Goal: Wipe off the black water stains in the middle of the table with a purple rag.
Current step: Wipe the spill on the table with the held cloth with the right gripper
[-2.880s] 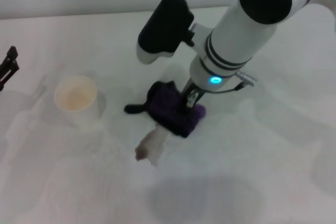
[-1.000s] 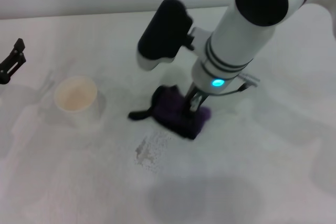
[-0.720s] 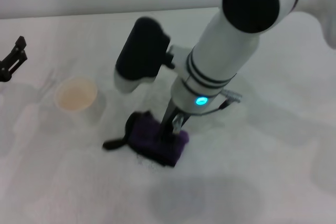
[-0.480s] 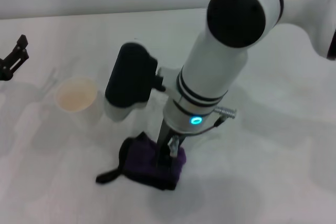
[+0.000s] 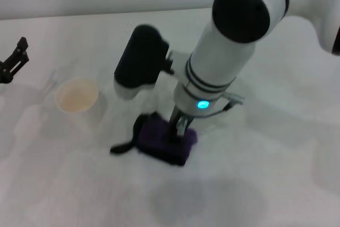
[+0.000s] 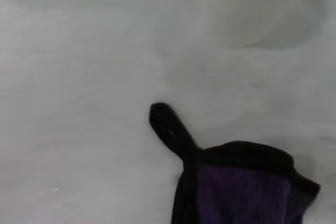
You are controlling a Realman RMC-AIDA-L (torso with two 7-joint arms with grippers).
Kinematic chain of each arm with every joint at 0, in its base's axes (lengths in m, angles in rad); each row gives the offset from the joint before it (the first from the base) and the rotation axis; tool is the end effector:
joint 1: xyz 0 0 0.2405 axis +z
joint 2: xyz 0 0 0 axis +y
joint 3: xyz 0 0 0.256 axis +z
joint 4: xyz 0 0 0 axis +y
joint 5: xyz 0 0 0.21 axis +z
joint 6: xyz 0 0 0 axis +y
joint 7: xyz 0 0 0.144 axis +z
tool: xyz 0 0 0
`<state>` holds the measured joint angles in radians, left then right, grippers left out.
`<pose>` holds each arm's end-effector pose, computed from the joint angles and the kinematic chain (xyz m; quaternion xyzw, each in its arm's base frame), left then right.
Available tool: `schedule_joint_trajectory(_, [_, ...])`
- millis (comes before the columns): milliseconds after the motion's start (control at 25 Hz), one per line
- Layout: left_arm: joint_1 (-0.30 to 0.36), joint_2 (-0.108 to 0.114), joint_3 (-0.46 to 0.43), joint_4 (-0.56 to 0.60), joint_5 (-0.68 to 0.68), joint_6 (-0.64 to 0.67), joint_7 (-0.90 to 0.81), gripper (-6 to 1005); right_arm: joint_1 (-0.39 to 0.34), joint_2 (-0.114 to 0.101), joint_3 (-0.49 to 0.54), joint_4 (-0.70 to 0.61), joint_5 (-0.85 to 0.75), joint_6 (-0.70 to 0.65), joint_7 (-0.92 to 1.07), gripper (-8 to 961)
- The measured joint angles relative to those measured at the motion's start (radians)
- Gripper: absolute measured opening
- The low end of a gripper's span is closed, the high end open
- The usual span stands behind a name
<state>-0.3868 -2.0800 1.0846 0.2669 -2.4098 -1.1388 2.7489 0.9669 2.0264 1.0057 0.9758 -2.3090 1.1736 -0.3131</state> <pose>-0.3266 0.3347 0.0010 -0.7794 -0.1620 -0.2785 0.5373 0.1259 0.3426 -0.1265 -0.9387 0.1778 -0.2726 0.1135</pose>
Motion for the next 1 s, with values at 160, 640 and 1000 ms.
schedule_joint_trajectory(160, [0.003, 0.0, 0.0, 0.0, -0.001, 0.002, 0.0, 885, -0.005, -0.003, 0.035, -0.003, -0.154, 0.02, 0.097, 200])
schedule_joint_trajectory(640, [0.001, 0.0, -0.005, 0.0, -0.008, 0.008, 0.0, 885, -0.019, 0.0, 0.097, 0.011, -0.137, 0.056, 0.017, 209])
schedule_joint_trajectory(1000, [-0.006, 0.0, -0.004, -0.009, -0.008, 0.008, 0.0, 884, 0.027, 0.001, -0.041, 0.0, 0.192, 0.019, -0.175, 216])
